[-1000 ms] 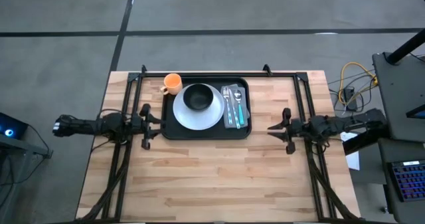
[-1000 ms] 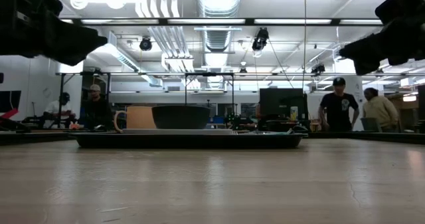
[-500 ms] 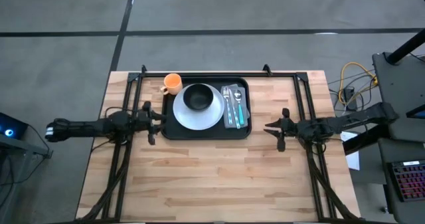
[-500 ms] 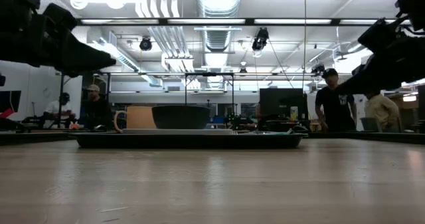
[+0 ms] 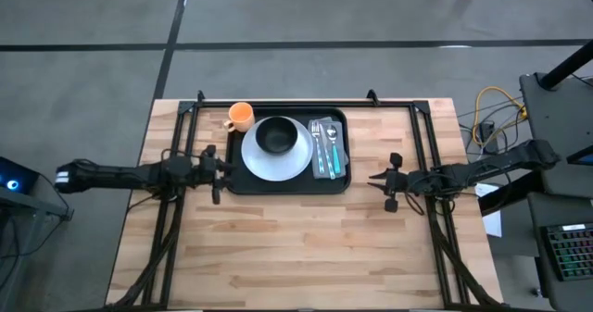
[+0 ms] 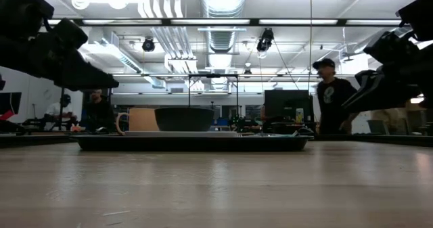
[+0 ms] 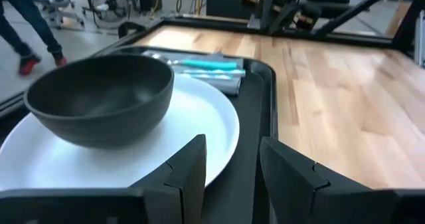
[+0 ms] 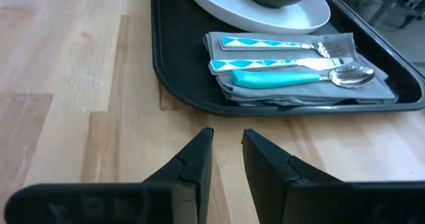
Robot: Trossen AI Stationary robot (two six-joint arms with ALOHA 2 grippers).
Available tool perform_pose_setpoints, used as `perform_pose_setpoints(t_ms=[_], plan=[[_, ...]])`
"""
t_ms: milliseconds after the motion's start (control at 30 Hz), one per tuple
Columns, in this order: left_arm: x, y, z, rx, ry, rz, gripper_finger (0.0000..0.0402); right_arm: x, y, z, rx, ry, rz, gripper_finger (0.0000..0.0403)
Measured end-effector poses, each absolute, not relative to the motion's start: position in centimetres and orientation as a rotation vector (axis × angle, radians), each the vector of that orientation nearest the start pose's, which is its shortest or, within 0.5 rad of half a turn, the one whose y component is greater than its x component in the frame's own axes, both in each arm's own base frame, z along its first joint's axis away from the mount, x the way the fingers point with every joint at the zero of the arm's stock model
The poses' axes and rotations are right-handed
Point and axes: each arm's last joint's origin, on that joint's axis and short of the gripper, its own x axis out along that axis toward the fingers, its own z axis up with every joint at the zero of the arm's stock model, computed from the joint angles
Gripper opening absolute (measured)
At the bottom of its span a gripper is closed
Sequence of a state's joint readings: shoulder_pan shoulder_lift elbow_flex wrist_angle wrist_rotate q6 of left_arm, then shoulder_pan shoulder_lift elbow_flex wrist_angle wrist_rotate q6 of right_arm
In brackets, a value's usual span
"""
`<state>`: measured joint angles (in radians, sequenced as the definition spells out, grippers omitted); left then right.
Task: Set up tray
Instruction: Return to Home Position
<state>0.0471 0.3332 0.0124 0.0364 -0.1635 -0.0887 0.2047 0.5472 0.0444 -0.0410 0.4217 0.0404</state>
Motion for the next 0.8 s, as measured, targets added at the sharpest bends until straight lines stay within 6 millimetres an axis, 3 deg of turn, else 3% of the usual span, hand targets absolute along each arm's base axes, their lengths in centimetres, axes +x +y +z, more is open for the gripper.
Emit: perform_pose_setpoints(t_ms=[433, 800], plan=[[11.8, 1.0, 13.3, -0.065, 0.373, 0.225, 0.0124, 11.9, 1.3, 12.7, -0.119, 0.51, -0.222, 0.0086], [11.9, 1.0, 12.9, -0.063, 0.412, 0.226, 0.0124, 11.9, 1.3, 12.7, -0.116, 0.51, -0.222, 0.0069]])
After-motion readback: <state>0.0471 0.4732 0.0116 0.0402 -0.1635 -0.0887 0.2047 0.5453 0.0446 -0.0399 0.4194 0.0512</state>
